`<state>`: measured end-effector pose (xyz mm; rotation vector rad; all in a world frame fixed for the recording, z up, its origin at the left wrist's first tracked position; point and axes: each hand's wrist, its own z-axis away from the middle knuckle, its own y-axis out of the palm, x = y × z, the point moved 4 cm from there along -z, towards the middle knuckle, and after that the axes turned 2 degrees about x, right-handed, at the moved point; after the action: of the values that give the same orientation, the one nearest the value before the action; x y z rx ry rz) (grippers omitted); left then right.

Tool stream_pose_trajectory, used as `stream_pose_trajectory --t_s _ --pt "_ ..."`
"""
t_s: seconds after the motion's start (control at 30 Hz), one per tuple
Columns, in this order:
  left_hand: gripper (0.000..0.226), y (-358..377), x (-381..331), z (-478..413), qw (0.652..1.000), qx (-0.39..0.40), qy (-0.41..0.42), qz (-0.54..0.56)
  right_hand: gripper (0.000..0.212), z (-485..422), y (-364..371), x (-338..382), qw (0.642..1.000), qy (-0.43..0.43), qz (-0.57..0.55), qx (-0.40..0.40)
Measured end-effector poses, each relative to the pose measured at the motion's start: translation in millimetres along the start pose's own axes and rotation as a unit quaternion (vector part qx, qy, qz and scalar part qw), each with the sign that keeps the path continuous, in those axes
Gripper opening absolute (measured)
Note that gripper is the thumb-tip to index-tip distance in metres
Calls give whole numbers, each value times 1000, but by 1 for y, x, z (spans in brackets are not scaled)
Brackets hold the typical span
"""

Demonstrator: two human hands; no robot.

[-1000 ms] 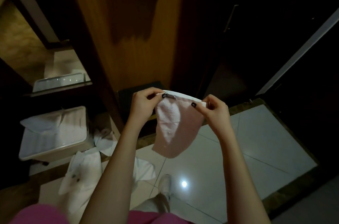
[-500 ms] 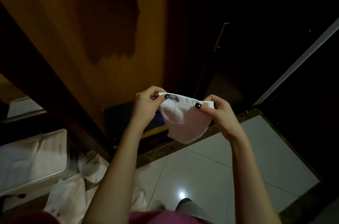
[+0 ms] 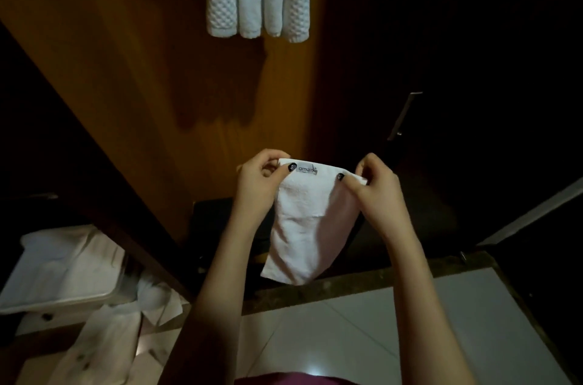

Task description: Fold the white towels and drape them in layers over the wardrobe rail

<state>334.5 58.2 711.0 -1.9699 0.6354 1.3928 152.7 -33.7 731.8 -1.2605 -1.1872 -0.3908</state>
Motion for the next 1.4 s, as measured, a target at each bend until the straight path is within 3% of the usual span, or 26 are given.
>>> stream_pose_trajectory --t_s 0.07,0.13,0.2,0.33,0.47,0.6,0.77,0.97,1.07,1.17,1.3,1.4 --pt "18 13 -4 0 998 -30 17 -61 10 -8 -2 -3 1000 -5 13 -3" --pt "11 23 -7 2 987 -88 24 -130 29 -15 -2 -4 999 -16 3 27" --pt "12 31 -11 5 979 -131 16 -157 34 -21 -3 0 997 -28 -23 73" --pt "15 43 -19 7 985 -131 8 -114 22 -29 -13 -4 989 -20 -35 143" --pt "22 50 -20 6 994 -110 -18 -11 36 -28 -20 -9 946 16 -121 301" --pt "23 54 -20 3 994 -109 -26 -9 22 -30 -29 -11 958 -49 -56 279" --pt "22 48 -17 4 990 -115 -64 56 10 -33 -44 -16 938 -50 -68 336" --pt "8 73 -24 21 965 -85 -112 221 12 -39 -47 -30 982 -62 7 181" --pt "6 86 -27 28 953 -81 -103 273 18 -37 -48 -29 985 -72 -3 154" --pt "6 88 -27 30 953 -92 -89 276 20 -34 -49 -27 980 -59 -47 187" --pt "6 89 -33 29 969 -73 -74 223 39 -24 -42 -27 940 -9 -118 321" --pt "11 90 -36 28 977 -54 -70 195 36 -22 -42 -19 942 -34 -118 313"
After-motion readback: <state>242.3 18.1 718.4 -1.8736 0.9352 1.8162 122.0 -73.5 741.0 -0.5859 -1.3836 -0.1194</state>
